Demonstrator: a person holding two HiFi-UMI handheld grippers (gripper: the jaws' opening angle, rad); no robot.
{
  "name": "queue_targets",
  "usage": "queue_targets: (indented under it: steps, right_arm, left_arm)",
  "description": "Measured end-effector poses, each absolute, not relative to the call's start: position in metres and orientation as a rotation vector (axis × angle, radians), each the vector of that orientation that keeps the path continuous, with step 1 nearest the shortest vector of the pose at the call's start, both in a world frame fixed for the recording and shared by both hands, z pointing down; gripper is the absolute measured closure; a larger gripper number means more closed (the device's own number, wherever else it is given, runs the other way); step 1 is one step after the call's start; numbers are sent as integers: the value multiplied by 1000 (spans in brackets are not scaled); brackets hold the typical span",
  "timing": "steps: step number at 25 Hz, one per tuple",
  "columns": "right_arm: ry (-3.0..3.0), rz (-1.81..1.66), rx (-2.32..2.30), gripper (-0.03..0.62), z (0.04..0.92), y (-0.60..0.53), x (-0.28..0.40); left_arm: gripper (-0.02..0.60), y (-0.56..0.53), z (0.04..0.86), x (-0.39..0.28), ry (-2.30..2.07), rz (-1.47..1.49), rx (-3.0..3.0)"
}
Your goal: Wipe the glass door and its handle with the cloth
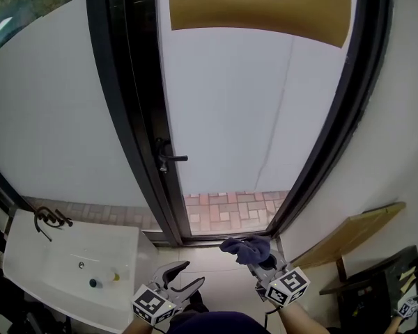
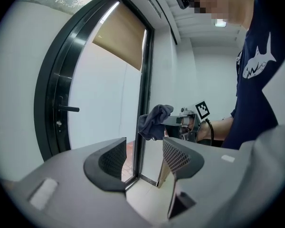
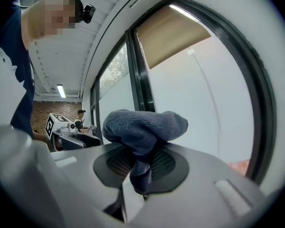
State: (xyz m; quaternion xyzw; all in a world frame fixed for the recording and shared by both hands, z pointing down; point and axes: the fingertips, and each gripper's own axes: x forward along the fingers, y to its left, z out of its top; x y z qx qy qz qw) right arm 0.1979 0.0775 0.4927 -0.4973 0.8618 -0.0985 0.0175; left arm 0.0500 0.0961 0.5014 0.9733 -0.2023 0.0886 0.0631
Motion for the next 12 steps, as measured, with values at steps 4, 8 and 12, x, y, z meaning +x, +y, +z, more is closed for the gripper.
queue_targets:
  steps: [4,8,12]
  right_arm:
    - [2673,-317,-1518,528,493,110,200]
    - [2675,-321,-1498,528,493,135,199]
    - [2679,-320,-1486,528,490,160,199]
  left_arm:
    - [344,127,498,56,-612,293,2946]
    - [344,151,496,53,-627,316,2948]
    - [344,177,494,52,-639,330,2947]
